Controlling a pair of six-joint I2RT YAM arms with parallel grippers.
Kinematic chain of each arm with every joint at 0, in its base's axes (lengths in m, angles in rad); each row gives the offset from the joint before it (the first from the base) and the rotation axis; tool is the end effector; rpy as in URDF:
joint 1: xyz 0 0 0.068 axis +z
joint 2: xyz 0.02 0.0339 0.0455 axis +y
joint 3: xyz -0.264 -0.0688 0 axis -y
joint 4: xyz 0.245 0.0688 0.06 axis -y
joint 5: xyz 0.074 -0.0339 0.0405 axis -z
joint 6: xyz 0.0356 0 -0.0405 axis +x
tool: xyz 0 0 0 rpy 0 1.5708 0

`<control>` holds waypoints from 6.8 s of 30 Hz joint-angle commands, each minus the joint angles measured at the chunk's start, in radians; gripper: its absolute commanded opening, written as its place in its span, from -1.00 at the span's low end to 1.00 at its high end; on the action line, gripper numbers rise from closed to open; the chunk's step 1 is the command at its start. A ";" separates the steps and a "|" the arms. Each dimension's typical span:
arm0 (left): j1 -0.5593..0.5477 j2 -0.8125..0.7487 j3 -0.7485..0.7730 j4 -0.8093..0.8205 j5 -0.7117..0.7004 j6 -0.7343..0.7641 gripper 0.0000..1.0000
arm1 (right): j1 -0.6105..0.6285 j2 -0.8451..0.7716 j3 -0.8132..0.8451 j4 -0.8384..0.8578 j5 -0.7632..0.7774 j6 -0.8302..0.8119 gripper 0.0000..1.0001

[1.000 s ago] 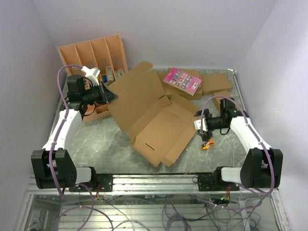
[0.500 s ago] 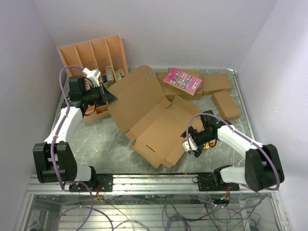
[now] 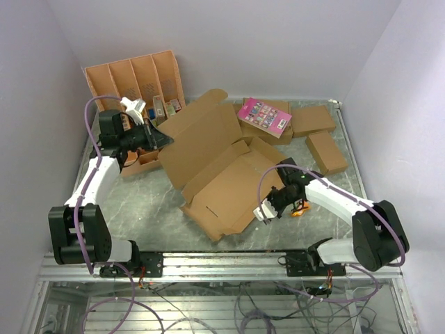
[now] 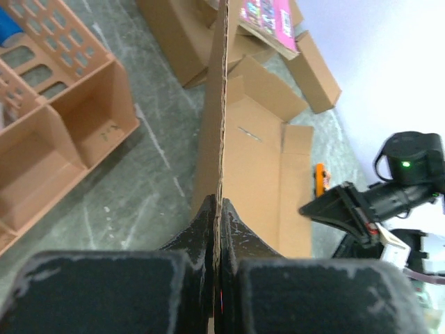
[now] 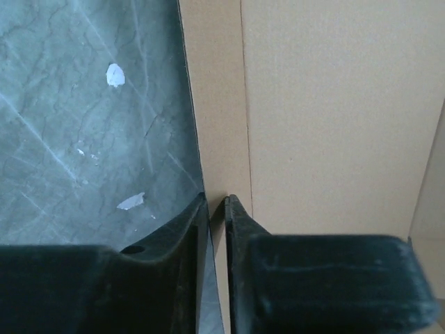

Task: Fold the paper box

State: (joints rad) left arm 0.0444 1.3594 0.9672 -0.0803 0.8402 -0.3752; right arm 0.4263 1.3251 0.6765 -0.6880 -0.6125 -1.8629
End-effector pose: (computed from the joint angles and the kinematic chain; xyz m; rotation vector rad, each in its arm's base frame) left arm 0.3019 -0.0131 0.2889 0.1157 2.0271 -1.0603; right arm 0.1838 0.1060 0.1691 -2.3498 0.9632 0.4077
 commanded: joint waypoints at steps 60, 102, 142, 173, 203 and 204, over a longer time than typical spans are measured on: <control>-0.180 -0.224 -0.076 -0.123 -0.141 0.299 -0.23 | 0.131 0.006 0.079 0.160 0.017 0.449 -1.00; -0.298 -0.002 0.186 -0.374 -0.318 0.631 -0.02 | 0.131 -0.008 0.080 0.158 -0.006 0.435 -1.00; -0.472 -0.059 0.091 -0.381 -0.132 0.332 -0.86 | 0.132 -0.018 0.038 0.426 0.147 0.578 -1.00; -0.472 -0.206 0.112 -0.241 -0.363 0.540 -0.86 | -0.416 -0.171 0.233 0.092 -0.416 0.849 0.79; -0.472 -0.271 0.270 -0.318 -0.259 0.679 -0.86 | -0.661 0.609 0.537 0.411 -0.450 1.539 0.67; -0.472 -0.273 0.272 -0.320 -0.253 0.681 -0.86 | -0.661 0.615 0.530 0.422 -0.474 1.553 0.66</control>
State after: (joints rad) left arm -0.4217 1.1053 1.1976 -0.4183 0.5388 0.2813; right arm -0.2264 1.9171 1.2198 -0.2817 -0.9840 -0.3717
